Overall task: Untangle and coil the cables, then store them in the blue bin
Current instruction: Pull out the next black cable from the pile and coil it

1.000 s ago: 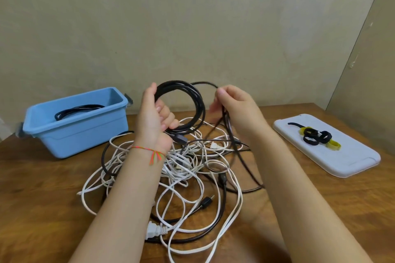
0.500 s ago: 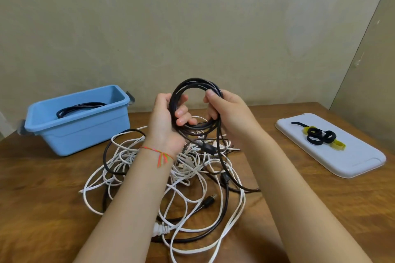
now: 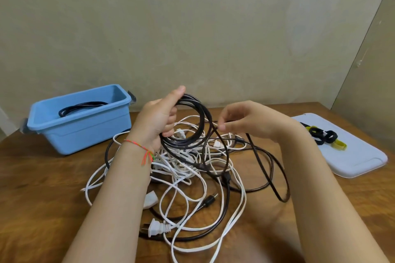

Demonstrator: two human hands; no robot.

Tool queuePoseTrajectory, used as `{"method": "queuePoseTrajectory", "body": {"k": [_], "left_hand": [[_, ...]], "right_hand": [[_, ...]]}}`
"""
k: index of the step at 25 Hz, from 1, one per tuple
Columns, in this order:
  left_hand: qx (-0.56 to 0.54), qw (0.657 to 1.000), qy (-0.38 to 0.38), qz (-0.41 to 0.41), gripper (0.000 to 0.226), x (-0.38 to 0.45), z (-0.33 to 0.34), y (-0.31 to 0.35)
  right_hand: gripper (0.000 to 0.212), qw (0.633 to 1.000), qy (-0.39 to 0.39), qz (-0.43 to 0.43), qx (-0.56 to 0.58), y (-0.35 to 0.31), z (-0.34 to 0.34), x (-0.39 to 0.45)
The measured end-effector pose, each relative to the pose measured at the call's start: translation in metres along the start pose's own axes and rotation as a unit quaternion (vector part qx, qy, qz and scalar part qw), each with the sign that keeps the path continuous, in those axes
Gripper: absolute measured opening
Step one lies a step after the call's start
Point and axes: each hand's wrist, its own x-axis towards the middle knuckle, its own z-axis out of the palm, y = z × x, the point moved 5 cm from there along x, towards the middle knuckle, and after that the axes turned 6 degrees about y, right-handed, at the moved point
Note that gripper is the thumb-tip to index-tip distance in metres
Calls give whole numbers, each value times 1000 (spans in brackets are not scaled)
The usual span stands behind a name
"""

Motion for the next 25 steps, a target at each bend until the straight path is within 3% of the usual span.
{"method": "queuePoseTrajectory", "body": {"k": [3, 6, 7, 9, 11, 15, 16, 19, 22, 25], "left_hand": [[-44, 999, 31, -2, 57, 5, -6, 0], [-82, 996, 23, -27, 59, 9, -7, -5], [-87, 996, 18, -30, 59, 10, -7, -6], [-95, 995, 8, -32, 60, 10, -4, -7], [-108, 993, -5, -36, 60, 9, -1, -7], [-94, 993, -40, -55, 59, 5, 3, -8], [-75, 995, -41, -55, 58, 6, 2, -9], [16, 999, -16, -35, 51, 8, -4, -10], [68, 997, -21, -37, 44, 7, -5, -11], [94, 992, -73, -34, 44, 2, 1, -10]], "right_hand": [[9, 984, 78, 71, -145, 26, -14, 9], [23, 906, 180, 107, -369, 32, -17, 15], [28, 898, 191, 83, -388, 27, -13, 17], [35, 946, 159, 23, -281, 13, -1, 20], [40, 988, 79, -9, -129, -1, 16, 19], [38, 997, -35, -12, -69, -9, 43, 14], [36, 995, -17, -14, -101, -8, 43, 16], [35, 953, 154, -29, -259, -12, 28, 19], [21, 973, 205, -26, -105, -11, 13, 16], [16, 970, 210, -10, -123, -8, 6, 16]]}}
